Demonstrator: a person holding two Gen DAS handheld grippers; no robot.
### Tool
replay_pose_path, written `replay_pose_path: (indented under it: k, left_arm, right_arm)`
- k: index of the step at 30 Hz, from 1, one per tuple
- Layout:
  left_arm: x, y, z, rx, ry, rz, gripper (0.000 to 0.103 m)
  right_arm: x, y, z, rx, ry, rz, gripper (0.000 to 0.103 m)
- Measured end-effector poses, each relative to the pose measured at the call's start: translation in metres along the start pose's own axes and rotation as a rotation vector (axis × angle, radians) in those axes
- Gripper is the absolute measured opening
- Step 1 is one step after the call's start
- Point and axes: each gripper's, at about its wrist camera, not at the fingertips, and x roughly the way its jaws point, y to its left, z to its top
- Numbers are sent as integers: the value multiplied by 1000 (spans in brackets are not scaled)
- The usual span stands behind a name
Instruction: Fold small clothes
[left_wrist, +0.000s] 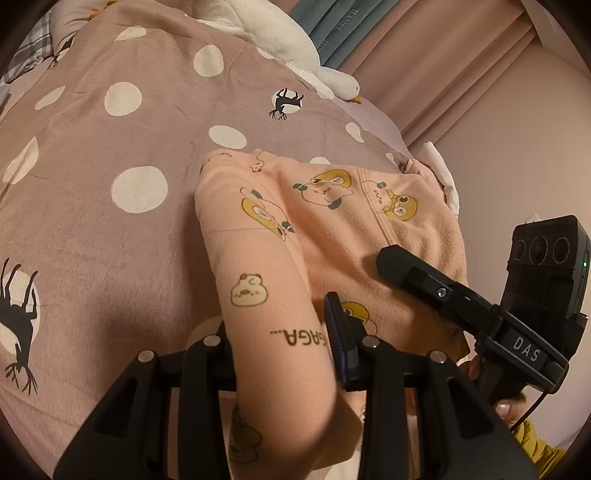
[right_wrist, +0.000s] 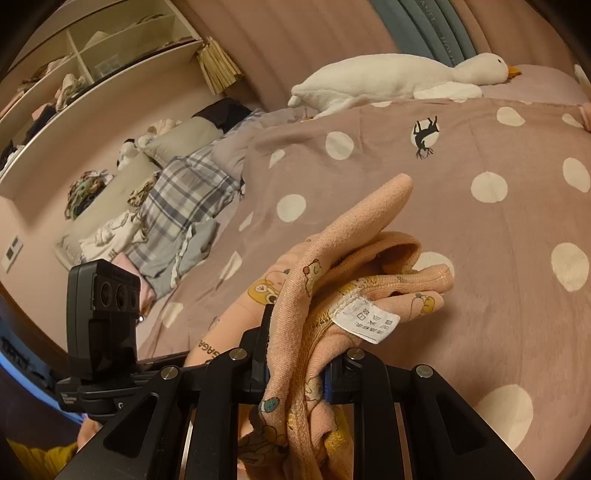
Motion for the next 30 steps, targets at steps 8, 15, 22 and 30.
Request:
replay_pose_path:
  k: [8, 15, 22, 30]
  left_arm:
    - [4, 0, 3, -3, 2, 0, 34]
    - [9, 0, 4, -3, 2, 1, 34]
    - [19, -3, 8, -1, 4, -6, 34]
    - [31, -5, 13, -2, 5, -19, 34]
  right_arm:
    - [1, -2, 2, 5, 2, 2, 22]
    - [5, -13, 9, 15, -2, 0, 22]
    - [4, -18, 10, 21, -9, -9, 22]
    - [1, -24, 10, 26, -23, -24, 22]
